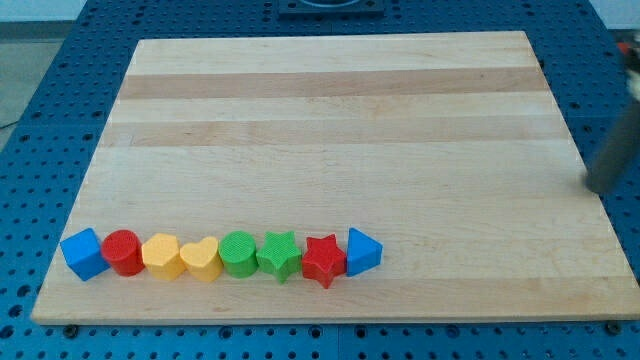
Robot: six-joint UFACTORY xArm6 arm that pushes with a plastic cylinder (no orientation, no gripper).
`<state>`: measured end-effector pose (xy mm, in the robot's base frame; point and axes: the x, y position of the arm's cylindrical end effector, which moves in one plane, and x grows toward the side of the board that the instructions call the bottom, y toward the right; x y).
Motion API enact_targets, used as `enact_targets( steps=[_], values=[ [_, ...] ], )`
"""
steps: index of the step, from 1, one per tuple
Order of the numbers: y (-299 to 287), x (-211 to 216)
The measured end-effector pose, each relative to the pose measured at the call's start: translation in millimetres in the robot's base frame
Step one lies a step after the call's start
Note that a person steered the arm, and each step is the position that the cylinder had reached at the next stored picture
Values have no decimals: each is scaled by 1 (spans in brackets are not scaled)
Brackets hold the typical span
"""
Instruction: Move the blue cube to the top left of the red circle
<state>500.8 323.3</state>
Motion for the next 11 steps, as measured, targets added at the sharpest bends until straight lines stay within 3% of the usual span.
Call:
enact_targets(
  steps=[1, 2, 4, 9, 11],
  values=[
    [20, 72],
    [-12, 116],
    [-63, 118],
    [-341, 117],
    [-526, 117]
  ],
)
